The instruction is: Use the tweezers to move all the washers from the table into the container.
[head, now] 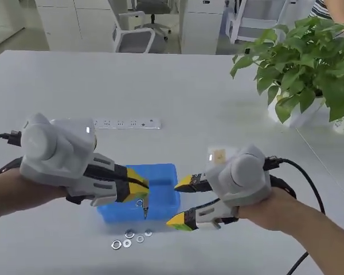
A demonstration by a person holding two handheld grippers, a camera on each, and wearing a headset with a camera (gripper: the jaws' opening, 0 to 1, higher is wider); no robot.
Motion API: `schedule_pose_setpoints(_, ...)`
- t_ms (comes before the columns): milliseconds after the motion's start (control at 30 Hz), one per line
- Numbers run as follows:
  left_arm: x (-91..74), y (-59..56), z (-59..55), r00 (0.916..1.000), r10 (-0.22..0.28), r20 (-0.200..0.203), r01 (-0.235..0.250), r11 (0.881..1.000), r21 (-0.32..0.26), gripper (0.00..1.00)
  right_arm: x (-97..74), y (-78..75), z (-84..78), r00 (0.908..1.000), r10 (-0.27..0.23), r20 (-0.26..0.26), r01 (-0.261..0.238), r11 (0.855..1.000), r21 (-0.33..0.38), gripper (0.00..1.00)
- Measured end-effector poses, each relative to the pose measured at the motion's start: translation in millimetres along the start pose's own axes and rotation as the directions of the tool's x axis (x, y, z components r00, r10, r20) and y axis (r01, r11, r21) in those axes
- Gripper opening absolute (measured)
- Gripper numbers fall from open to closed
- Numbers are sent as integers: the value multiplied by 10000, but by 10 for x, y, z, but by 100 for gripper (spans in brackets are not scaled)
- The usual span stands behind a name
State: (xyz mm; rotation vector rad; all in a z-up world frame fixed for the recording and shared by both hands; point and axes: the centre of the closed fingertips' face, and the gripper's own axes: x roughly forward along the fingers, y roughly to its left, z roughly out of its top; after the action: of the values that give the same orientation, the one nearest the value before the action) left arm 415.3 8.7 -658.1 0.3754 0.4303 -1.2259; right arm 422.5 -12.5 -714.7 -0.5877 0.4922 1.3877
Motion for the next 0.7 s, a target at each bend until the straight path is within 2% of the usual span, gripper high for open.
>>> schedule_pose_setpoints(333,73,-56,-42,9998,-188,14,188,9998,-19,6,-28,68,-86,9999,60,-104,-59,10000,40,43)
schedule_pose_setpoints(700,183,-94,-162,9990,-430,-74,430,9991,-23,6,-36,83,-161,9998,76,-158,-73,9998,178,43)
